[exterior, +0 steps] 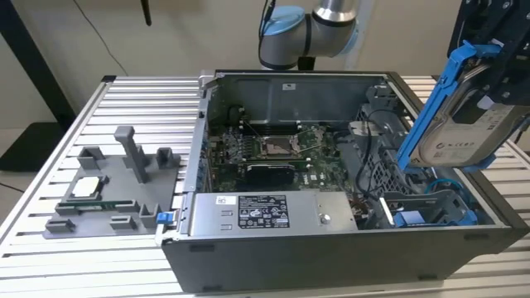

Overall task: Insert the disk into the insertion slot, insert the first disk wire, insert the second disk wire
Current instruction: 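Insert the disk into the insertion slot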

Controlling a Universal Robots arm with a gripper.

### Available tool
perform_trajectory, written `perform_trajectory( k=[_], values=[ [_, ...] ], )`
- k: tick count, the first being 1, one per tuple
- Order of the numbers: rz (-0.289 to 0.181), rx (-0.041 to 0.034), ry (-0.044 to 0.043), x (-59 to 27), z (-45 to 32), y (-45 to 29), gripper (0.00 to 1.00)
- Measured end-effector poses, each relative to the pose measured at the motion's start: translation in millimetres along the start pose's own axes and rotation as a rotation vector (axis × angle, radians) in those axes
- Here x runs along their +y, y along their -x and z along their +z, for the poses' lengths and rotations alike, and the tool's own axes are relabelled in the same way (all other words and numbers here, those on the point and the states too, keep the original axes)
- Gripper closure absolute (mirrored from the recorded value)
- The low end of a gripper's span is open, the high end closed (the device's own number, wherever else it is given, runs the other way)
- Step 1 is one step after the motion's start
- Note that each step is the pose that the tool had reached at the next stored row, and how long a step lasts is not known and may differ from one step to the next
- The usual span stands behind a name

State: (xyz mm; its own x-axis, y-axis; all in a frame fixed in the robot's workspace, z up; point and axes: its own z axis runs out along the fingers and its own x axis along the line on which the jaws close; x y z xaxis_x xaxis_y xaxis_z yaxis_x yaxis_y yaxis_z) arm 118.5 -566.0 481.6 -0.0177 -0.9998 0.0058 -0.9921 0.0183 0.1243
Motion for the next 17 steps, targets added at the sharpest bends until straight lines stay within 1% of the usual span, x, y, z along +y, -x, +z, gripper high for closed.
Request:
perform_trajectory(
  k=[2,3,13,17],
  values=[
    [0.000,-0.0002,0.0085,-2.4,2.0,-0.4,1.00],
    [0.000,0.0000,0.0098,-3.2,2.9,-0.6,1.00],
    [0.000,0.0001,0.0100,-3.8,4.1,-1.6,1.00],
    [0.000,0.0001,0.0102,-4.1,6.1,-1.5,1.00]
  ],
)
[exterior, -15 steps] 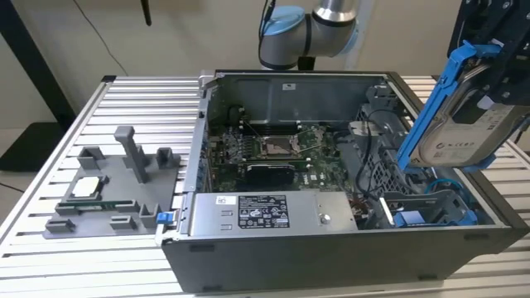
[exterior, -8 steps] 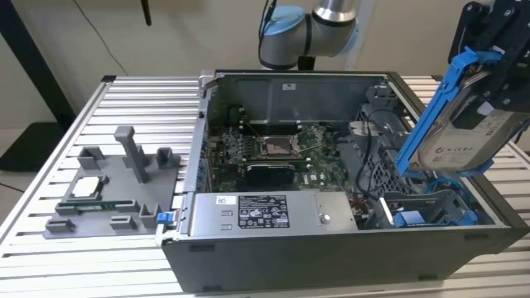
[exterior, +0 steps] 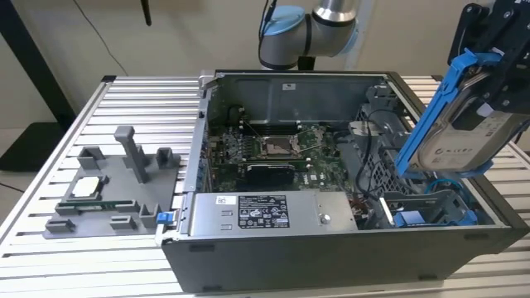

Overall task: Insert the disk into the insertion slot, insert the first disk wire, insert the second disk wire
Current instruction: 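Insert the disk into the insertion slot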

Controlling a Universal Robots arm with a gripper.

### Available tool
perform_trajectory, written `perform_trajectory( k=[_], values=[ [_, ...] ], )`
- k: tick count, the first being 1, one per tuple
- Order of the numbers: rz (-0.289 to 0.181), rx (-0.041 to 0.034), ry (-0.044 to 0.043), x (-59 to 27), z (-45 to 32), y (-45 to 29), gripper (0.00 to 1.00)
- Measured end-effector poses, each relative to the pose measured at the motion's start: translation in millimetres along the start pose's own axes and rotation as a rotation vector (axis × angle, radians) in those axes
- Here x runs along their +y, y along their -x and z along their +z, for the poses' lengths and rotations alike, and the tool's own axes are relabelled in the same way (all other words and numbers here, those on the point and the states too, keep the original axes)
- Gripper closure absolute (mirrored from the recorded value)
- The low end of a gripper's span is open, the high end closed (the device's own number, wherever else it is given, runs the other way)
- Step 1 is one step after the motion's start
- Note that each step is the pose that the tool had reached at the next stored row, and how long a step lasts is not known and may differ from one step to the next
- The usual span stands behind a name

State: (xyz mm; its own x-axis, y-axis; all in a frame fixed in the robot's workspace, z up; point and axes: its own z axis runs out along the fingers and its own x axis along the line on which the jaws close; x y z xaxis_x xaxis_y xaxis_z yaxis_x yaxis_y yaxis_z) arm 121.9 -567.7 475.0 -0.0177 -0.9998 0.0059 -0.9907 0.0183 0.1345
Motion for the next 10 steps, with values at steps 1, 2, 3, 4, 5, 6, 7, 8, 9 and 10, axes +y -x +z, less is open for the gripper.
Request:
perform_trajectory(
  k=[1,2,3,4,5,6,7,8,9,10],
  values=[
    [0.000,0.0000,0.0003,-0.2,0.8,0.0,1.00],
    [0.000,0.0000,0.0008,-0.5,1.6,0.0,1.00],
    [0.000,0.0000,0.0013,-0.7,2.4,0.0,1.00],
    [0.000,0.0000,0.0017,-0.8,3.0,0.0,1.00],
    [0.000,0.0000,0.0021,-1.0,3.7,0.0,1.00],
    [0.000,0.0000,0.0024,-1.2,4.4,0.0,1.00],
    [0.000,-0.0001,0.0027,-1.4,5.1,0.0,1.00],
    [0.000,0.0000,0.0029,-1.6,5.7,0.0,1.00],
    [0.000,0.0000,0.0029,-1.7,6.1,0.0,1.00],
    [0.000,0.0001,0.0030,-1.7,6.1,0.0,1.00]
  ],
)
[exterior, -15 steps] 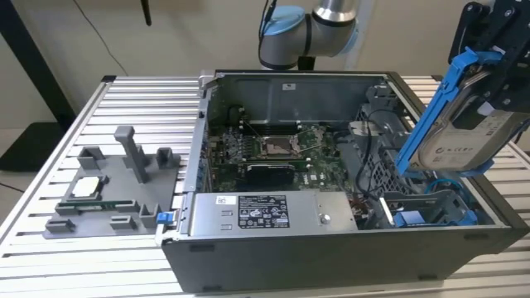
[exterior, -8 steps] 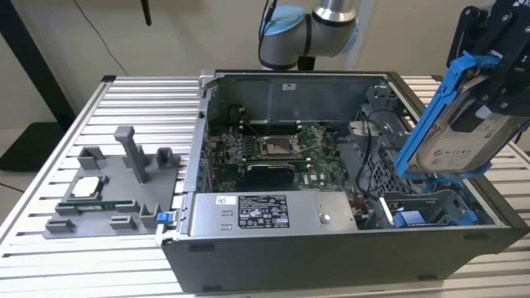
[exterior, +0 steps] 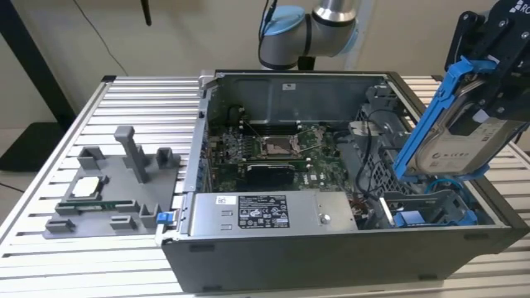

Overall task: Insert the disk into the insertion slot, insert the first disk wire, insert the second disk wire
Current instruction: 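Insert the disk into the insertion slot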

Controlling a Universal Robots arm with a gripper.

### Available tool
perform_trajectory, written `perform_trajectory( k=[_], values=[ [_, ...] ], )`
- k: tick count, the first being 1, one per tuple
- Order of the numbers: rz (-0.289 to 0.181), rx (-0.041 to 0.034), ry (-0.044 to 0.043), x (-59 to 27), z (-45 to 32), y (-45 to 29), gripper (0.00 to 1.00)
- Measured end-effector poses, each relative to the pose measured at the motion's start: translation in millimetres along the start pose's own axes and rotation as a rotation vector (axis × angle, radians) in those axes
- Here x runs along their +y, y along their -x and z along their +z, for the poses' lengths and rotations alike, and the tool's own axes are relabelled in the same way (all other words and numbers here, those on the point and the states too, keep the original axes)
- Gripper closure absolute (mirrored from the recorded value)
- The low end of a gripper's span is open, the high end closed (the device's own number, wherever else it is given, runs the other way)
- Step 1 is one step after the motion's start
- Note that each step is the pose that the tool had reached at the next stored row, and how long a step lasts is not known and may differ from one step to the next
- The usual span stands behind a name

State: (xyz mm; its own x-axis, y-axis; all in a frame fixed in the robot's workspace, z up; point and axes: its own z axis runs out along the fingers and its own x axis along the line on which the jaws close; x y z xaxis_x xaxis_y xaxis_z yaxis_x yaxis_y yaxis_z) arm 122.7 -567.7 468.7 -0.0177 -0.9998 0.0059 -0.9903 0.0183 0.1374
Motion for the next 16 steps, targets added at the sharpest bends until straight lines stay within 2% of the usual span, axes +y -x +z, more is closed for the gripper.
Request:
perform_trajectory(
  k=[10,16],
  values=[
    [0.000,-0.0003,0.0000,-0.2,1.1,0.1,1.00],
    [0.000,-0.0002,0.0001,-3.2,8.9,0.1,1.00]
  ],
)
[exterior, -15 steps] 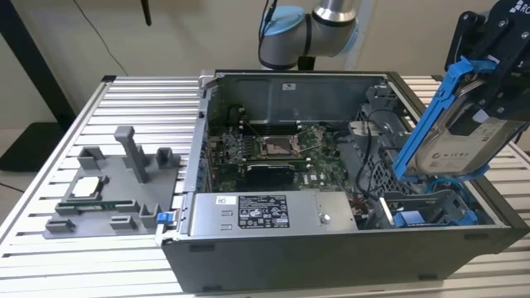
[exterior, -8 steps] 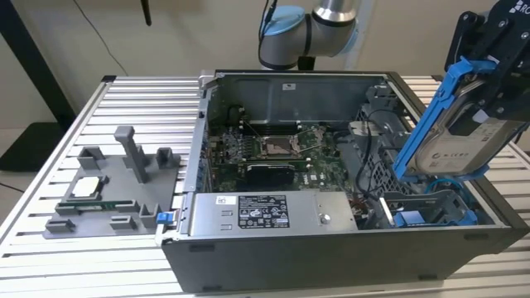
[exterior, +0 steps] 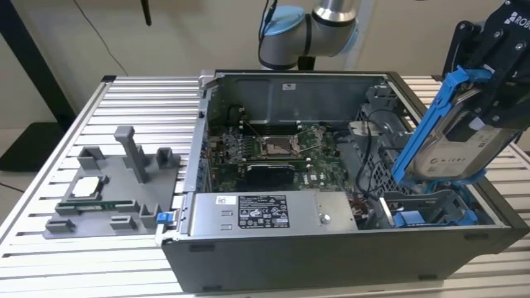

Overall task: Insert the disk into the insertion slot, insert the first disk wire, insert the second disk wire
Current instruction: 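Insert the disk into the insertion slot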

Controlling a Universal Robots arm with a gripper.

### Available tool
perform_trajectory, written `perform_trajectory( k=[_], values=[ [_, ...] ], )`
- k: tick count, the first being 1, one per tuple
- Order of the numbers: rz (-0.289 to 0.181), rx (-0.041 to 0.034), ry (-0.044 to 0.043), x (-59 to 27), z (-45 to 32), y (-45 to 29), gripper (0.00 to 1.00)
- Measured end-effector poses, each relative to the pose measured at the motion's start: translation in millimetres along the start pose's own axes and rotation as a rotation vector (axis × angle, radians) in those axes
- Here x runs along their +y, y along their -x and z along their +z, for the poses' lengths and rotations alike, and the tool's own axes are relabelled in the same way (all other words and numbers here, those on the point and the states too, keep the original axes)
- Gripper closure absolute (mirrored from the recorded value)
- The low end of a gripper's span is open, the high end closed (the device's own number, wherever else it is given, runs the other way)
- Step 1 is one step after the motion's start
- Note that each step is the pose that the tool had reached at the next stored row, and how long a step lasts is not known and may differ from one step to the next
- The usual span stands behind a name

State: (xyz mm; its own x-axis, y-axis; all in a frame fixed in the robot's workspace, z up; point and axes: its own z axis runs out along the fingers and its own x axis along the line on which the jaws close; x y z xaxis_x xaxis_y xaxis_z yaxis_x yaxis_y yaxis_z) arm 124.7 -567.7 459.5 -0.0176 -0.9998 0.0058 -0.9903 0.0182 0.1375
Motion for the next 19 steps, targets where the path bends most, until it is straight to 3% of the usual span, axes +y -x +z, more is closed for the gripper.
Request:
perform_trajectory(
  k=[9,19],
  values=[
    [0.000,-0.0006,0.0000,-2.7,7.3,0.1,1.00],
    [0.000,-0.0006,0.0000,-3.0,8.8,0.1,1.00]
  ],
)
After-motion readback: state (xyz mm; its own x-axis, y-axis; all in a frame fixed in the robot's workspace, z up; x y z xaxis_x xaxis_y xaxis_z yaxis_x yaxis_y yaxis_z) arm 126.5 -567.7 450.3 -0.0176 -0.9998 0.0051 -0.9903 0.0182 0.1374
